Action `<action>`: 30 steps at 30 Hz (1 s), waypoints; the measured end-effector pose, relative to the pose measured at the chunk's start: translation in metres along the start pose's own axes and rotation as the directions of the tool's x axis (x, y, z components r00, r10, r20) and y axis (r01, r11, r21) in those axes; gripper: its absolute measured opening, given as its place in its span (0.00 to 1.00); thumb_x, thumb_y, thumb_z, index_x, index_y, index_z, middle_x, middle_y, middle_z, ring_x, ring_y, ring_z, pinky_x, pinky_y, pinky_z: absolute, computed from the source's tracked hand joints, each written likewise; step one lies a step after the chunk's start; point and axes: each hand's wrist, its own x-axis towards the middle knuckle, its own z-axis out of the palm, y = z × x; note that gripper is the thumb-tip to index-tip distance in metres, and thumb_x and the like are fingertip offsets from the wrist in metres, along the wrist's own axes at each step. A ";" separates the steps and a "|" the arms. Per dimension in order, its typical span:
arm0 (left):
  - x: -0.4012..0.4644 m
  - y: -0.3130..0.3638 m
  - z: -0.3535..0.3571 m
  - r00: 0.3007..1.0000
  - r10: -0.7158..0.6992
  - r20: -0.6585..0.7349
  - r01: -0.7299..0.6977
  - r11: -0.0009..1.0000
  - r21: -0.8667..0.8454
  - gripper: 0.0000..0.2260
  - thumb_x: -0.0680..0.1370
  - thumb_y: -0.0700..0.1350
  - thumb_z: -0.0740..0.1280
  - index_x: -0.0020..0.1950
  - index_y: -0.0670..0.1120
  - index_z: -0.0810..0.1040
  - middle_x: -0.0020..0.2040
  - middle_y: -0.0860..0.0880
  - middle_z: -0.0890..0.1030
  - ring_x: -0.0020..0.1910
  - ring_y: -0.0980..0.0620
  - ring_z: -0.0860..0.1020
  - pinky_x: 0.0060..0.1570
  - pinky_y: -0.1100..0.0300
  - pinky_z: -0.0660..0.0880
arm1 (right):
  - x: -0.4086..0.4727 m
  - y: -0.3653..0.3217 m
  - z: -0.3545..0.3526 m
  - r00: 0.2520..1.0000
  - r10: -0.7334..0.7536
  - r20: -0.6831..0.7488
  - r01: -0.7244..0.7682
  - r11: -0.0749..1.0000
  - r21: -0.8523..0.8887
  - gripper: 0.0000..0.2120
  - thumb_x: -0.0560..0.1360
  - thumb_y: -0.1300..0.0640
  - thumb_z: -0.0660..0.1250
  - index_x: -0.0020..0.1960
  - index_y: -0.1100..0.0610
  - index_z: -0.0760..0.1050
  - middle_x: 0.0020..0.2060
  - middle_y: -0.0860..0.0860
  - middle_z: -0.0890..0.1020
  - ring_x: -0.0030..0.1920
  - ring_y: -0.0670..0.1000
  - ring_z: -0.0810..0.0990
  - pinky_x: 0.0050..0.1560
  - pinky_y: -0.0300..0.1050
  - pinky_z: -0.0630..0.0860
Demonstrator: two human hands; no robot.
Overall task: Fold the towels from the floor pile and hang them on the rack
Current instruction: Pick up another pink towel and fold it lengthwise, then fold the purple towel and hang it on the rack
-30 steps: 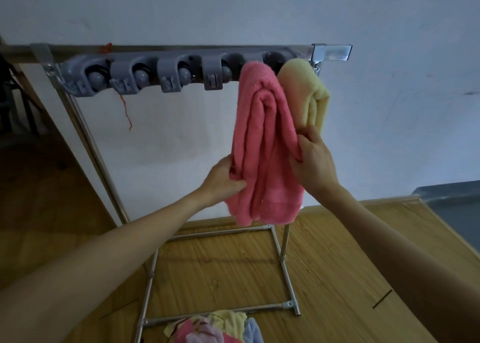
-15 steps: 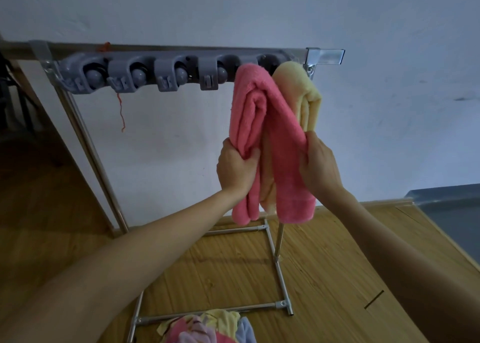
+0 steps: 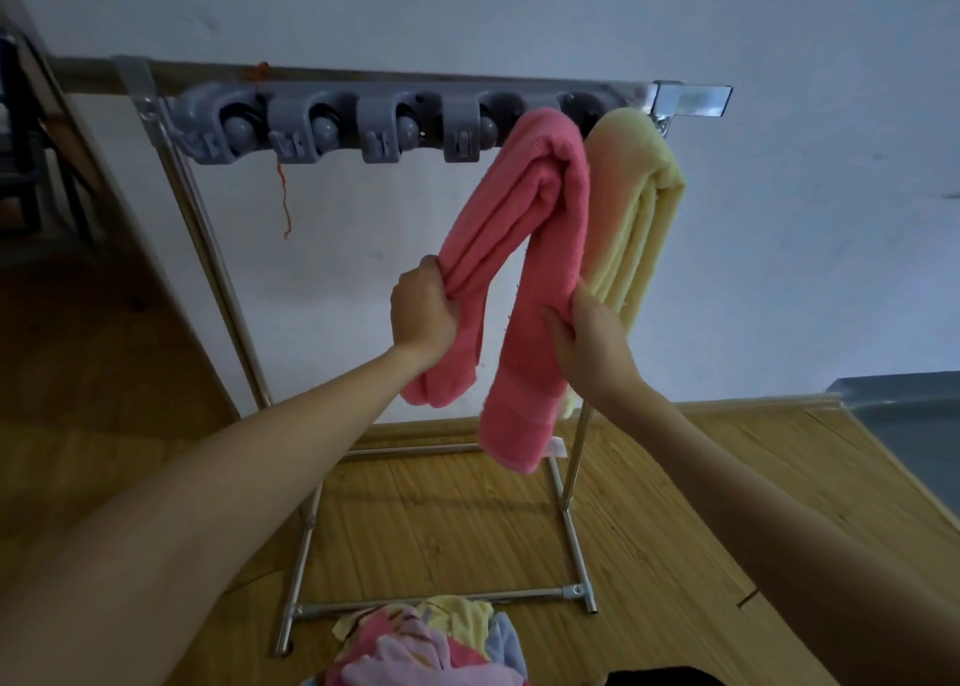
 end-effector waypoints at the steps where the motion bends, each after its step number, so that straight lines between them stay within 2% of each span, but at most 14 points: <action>1: 0.002 -0.001 -0.004 1.000 0.019 -0.005 -0.019 1.000 0.023 0.06 0.72 0.34 0.63 0.48 0.36 0.76 0.43 0.38 0.81 0.41 0.37 0.79 0.34 0.55 0.70 | 0.002 -0.002 0.006 1.000 0.010 0.008 -0.010 1.000 0.001 0.05 0.78 0.64 0.59 0.53 0.64 0.69 0.42 0.55 0.80 0.40 0.57 0.79 0.41 0.55 0.76; 5: 0.005 -0.005 -0.014 0.996 0.089 -0.009 -0.088 0.992 0.086 0.06 0.74 0.34 0.62 0.48 0.35 0.76 0.43 0.37 0.81 0.41 0.36 0.79 0.34 0.55 0.68 | 0.010 -0.006 0.022 0.997 0.077 0.009 -0.077 0.997 -0.008 0.10 0.75 0.69 0.54 0.54 0.61 0.68 0.39 0.55 0.78 0.38 0.56 0.78 0.37 0.54 0.76; 8: 0.008 -0.007 -0.010 0.996 0.087 -0.008 -0.086 0.991 0.101 0.05 0.74 0.34 0.62 0.48 0.35 0.75 0.42 0.38 0.81 0.39 0.36 0.79 0.33 0.55 0.69 | 0.015 -0.003 0.029 0.988 0.152 -0.001 -0.151 0.986 -0.067 0.11 0.72 0.74 0.51 0.47 0.60 0.65 0.34 0.52 0.72 0.35 0.55 0.73 0.31 0.49 0.68; 10: 0.005 -0.006 -0.006 0.995 0.095 -0.003 -0.095 0.991 0.097 0.05 0.74 0.33 0.61 0.48 0.35 0.75 0.42 0.38 0.81 0.38 0.37 0.79 0.33 0.55 0.69 | 0.017 0.000 0.030 0.980 0.200 -0.006 -0.200 0.976 -0.081 0.12 0.72 0.74 0.50 0.49 0.62 0.66 0.36 0.52 0.72 0.37 0.54 0.72 0.33 0.47 0.67; 14: -0.012 -0.001 0.010 0.991 0.124 0.051 -0.125 0.992 0.023 0.09 0.74 0.31 0.60 0.52 0.35 0.75 0.43 0.38 0.81 0.40 0.39 0.80 0.36 0.54 0.73 | 0.015 0.010 0.030 0.974 0.224 0.023 -0.222 0.971 -0.089 0.11 0.76 0.70 0.52 0.56 0.66 0.68 0.41 0.54 0.74 0.40 0.54 0.74 0.38 0.48 0.69; 16: -0.021 0.003 0.019 0.987 0.133 0.095 -0.130 0.991 -0.037 0.12 0.72 0.31 0.60 0.55 0.36 0.74 0.45 0.39 0.81 0.42 0.39 0.80 0.39 0.53 0.75 | 0.011 0.019 0.030 0.969 0.243 0.050 -0.238 0.967 -0.090 0.09 0.78 0.67 0.53 0.56 0.67 0.68 0.41 0.55 0.75 0.40 0.55 0.74 0.39 0.49 0.70; 19: -0.039 0.004 0.029 0.967 0.159 0.197 -0.134 0.982 -0.136 0.17 0.72 0.34 0.63 0.61 0.37 0.72 0.49 0.40 0.82 0.45 0.41 0.80 0.42 0.57 0.73 | -0.006 0.034 0.032 0.962 0.252 0.102 -0.245 0.967 -0.069 0.09 0.79 0.62 0.53 0.53 0.66 0.69 0.41 0.56 0.77 0.43 0.58 0.78 0.43 0.52 0.75; 23: -0.073 -0.012 0.039 0.929 0.169 0.330 -0.115 0.977 -0.177 0.16 0.77 0.40 0.64 0.64 0.38 0.71 0.51 0.41 0.81 0.49 0.43 0.80 0.46 0.58 0.74 | -0.045 0.057 0.042 0.943 0.279 0.179 -0.276 0.960 -0.038 0.12 0.80 0.58 0.55 0.58 0.63 0.71 0.47 0.58 0.82 0.47 0.59 0.80 0.49 0.56 0.77; 25: -0.094 -0.031 0.046 0.898 0.149 0.415 -0.088 0.983 -0.162 0.17 0.79 0.42 0.64 0.66 0.39 0.70 0.55 0.42 0.81 0.53 0.44 0.79 0.53 0.52 0.76 | -0.067 0.071 0.051 0.922 0.313 0.225 -0.313 0.949 -0.039 0.12 0.79 0.61 0.56 0.61 0.61 0.71 0.52 0.56 0.81 0.53 0.57 0.80 0.55 0.56 0.76; 28: -0.134 -0.074 0.053 0.806 -0.013 0.591 0.019 1.000 -0.004 0.22 0.78 0.41 0.63 0.72 0.41 0.67 0.65 0.42 0.76 0.63 0.44 0.75 0.62 0.50 0.72 | -0.104 0.092 0.071 0.873 0.385 0.299 -0.371 0.923 -0.105 0.16 0.78 0.63 0.58 0.65 0.62 0.69 0.60 0.57 0.78 0.60 0.57 0.77 0.61 0.54 0.73; 30: -0.166 -0.108 0.054 0.729 -0.135 0.671 0.094 0.991 0.098 0.24 0.76 0.40 0.64 0.73 0.42 0.66 0.68 0.41 0.74 0.66 0.44 0.72 0.64 0.51 0.70 | -0.129 0.104 0.089 0.832 0.431 0.348 -0.399 0.902 -0.163 0.17 0.78 0.62 0.59 0.66 0.63 0.68 0.60 0.59 0.78 0.60 0.59 0.77 0.60 0.54 0.73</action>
